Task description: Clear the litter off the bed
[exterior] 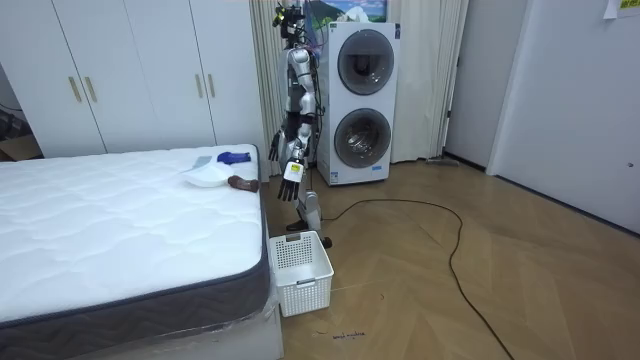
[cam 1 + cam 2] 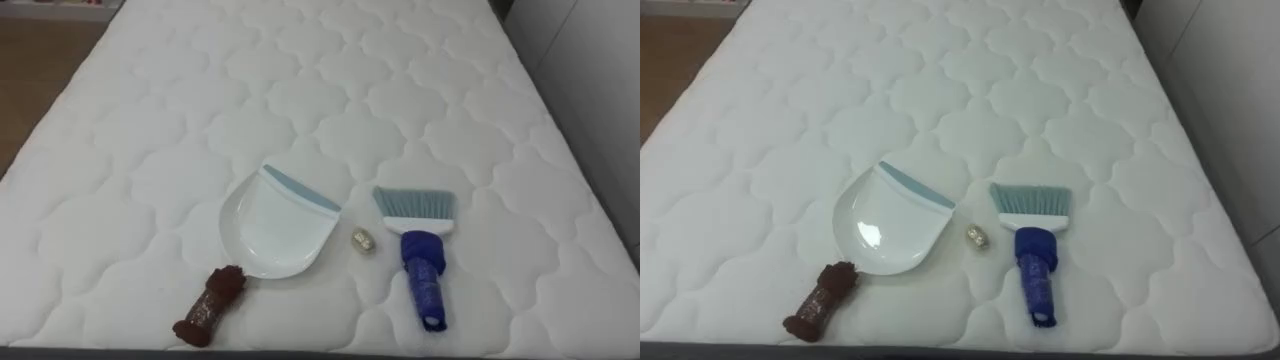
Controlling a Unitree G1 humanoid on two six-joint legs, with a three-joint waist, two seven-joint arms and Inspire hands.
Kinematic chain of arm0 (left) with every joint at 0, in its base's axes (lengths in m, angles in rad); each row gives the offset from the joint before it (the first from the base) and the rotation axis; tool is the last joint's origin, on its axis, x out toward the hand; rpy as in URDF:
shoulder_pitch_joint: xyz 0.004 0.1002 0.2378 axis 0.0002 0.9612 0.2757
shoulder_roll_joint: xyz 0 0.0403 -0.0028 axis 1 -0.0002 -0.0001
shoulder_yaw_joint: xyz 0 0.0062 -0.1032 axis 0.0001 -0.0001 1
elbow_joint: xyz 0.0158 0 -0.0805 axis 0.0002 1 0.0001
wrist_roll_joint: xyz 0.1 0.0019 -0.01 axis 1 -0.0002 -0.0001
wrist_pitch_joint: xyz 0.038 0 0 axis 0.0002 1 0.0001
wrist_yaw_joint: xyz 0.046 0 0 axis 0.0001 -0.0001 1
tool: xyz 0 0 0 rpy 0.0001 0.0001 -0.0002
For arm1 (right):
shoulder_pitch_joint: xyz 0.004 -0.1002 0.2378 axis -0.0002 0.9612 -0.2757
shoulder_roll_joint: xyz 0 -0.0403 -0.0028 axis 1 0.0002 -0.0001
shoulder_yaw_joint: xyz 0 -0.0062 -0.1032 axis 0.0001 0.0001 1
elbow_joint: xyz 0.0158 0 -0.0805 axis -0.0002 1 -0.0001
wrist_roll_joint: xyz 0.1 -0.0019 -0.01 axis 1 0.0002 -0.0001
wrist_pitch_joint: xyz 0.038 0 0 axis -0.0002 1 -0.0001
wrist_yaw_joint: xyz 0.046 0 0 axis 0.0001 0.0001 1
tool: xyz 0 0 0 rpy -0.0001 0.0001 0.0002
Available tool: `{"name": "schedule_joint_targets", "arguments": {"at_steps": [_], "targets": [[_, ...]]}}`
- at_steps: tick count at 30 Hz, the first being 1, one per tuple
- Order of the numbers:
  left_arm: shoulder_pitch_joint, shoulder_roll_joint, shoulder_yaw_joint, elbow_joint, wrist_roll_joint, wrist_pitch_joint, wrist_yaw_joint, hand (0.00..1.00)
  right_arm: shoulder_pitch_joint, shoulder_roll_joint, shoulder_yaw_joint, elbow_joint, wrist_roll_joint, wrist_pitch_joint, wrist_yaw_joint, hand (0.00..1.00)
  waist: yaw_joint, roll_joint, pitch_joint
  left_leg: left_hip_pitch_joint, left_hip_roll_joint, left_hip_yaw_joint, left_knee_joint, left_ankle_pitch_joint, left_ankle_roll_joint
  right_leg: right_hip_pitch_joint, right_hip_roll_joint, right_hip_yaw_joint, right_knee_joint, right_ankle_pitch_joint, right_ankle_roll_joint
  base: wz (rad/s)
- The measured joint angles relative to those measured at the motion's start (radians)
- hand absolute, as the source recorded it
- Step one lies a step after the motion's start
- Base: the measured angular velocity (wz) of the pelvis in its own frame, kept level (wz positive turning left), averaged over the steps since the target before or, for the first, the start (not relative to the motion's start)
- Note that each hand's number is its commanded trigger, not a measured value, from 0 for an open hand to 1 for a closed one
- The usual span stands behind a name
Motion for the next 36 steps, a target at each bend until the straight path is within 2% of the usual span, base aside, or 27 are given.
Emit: {"name": "schedule_joint_targets", "arguments": {"at_steps": [7, 16, 22, 30, 36], "targets": [[0.000, -0.001, -0.002, 0.003, -0.001, 0.000, -0.004, 0.00, 0.000, 0.000, 0.002, 0.001, 0.005, -0.001, 0.004, 0.00, -0.001, 0.000, -0.0001, 0.001, 0.002, 0.013, 0.000, 0.000, 0.000, 0.003, 0.002, 0.008, -0.002, 0.000, 0.000, -0.04], [0.003, -0.002, -0.002, 0.014, -0.011, 0.005, -0.060, 0.00, 0.001, 0.000, -0.001, 0.002, -0.010, 0.004, 0.007, 0.00, -0.003, 0.000, 0.0005, -0.001, 0.002, 0.013, 0.000, 0.000, 0.000, 0.001, 0.002, 0.007, -0.002, 0.000, 0.000, 0.00], [0.014, -0.004, -0.002, 0.014, -0.011, 0.024, -0.070, 0.00, 0.000, 0.000, -0.001, 0.002, -0.010, 0.004, 0.005, 0.00, -0.005, 0.003, 0.0003, -0.007, 0.002, 0.011, -0.002, 0.000, 0.000, 0.000, 0.002, 0.003, -0.002, 0.000, -0.001, 0.00], [0.025, -0.016, 0.022, 0.013, -0.009, 0.020, -0.049, 0.00, -0.002, 0.001, -0.001, 0.012, -0.004, 0.003, -0.006, 0.00, -0.003, 0.004, 0.0003, 0.004, 0.003, 0.010, -0.001, 0.000, -0.001, 0.004, 0.002, -0.002, -0.002, 0.001, -0.001, 0.00], [0.025, -0.019, 0.091, -0.027, 0.000, 0.011, 0.029, 0.00, -0.017, 0.001, 0.000, 0.042, -0.002, 0.002, -0.012, 0.00, 0.002, 0.004, 0.0008, -0.002, 0.003, 0.010, -0.001, 0.000, -0.001, 0.001, 0.002, -0.002, -0.004, 0.001, -0.001, 0.00]]}}
